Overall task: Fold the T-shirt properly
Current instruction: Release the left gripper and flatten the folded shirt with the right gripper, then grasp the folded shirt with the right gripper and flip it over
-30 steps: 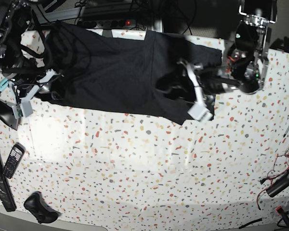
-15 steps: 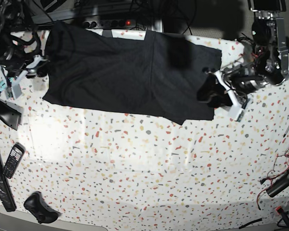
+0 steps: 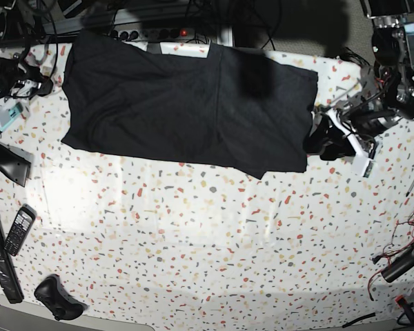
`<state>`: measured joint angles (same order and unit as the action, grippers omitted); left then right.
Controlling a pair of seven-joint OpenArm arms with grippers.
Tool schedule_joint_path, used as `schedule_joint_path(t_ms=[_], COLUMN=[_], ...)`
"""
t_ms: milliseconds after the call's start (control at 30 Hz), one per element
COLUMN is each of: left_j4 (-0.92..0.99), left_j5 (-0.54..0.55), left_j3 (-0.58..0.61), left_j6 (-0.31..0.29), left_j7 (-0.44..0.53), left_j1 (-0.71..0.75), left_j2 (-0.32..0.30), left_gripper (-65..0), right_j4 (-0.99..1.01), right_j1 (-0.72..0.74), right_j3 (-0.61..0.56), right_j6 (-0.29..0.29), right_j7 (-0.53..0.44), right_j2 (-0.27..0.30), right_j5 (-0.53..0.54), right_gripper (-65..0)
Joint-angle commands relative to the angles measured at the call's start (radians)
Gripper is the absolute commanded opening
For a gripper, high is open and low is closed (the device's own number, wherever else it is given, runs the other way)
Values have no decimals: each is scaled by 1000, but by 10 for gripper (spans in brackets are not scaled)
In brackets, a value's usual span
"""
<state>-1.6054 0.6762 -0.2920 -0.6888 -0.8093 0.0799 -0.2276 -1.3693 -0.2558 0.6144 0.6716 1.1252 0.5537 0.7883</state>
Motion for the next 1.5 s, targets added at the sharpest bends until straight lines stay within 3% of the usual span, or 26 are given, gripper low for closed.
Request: schedule_joint_path(t_ms=[0, 233, 667, 833, 933, 1267, 1467], left_j4=[-17, -17, -17, -17, -17, 11, 166], left_j5=[23, 23, 22, -3, -28, -74, -33], left_j3=[-2, -2, -2, -2, -2, -2, -2], left_j6=[-9, -9, -9, -9, -9, -9, -9], left_j7=[23, 22, 16, 10, 10, 53, 70], left_j1=[-13, -13, -13, -13, -12, 34, 36], left_j2=[-8, -8, -8, -8, -9, -28, -34], left_gripper=[-417, -417, -418, -417, -418, -418, -418], right_j4=[5, 11, 11, 10, 8, -233, -444], right_j1=[10, 12, 67, 101, 112, 110, 87], right_j3=[5, -5, -198, -243, -233, 15, -2], right_j6=[18, 27, 27, 27, 27, 27, 11], right_j7=[11, 62, 56, 50, 38, 19, 19], right_j2=[13, -35, -134, -153, -150, -96, -131], right_j5=[29, 162, 166, 154, 154, 154, 192], right_gripper=[-414, -414, -415, -552, -650, -650, -650])
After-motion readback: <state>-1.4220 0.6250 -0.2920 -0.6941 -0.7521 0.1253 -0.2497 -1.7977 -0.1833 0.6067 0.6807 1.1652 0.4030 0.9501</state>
